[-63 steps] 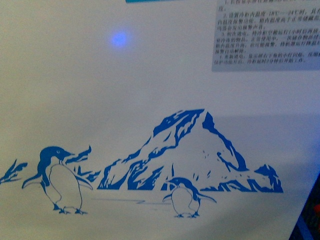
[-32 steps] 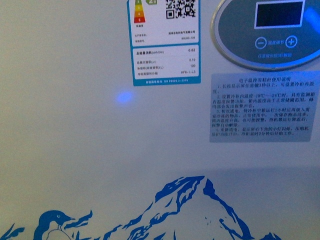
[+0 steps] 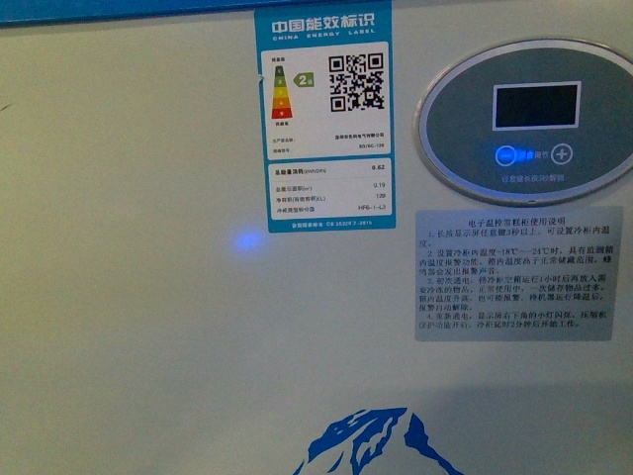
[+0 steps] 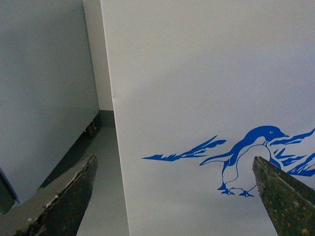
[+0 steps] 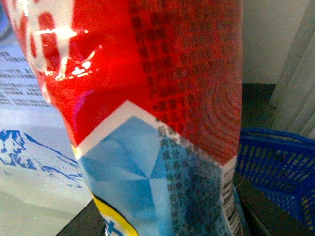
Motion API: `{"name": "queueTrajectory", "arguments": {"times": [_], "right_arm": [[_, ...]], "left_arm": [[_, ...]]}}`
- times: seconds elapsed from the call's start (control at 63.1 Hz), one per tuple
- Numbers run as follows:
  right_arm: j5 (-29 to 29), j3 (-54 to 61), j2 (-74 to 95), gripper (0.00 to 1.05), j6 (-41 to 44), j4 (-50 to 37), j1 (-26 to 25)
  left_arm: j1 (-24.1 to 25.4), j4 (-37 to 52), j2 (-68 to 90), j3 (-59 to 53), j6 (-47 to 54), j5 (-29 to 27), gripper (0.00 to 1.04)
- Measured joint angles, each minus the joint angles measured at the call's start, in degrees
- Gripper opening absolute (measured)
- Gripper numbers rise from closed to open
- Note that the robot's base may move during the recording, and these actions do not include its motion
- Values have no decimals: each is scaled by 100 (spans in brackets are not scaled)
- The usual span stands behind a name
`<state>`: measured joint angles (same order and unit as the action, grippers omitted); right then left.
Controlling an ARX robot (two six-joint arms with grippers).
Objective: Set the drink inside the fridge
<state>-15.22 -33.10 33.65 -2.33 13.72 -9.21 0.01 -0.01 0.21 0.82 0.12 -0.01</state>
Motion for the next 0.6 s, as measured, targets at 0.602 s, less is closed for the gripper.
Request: {"name": "queueTrajectory", "arguments": {"times": [0.602], "right_arm": [[2142,848,-1532,44,-745,-184,374]], "left_arm": [[0,0,0,0,-2,0,97]]}}
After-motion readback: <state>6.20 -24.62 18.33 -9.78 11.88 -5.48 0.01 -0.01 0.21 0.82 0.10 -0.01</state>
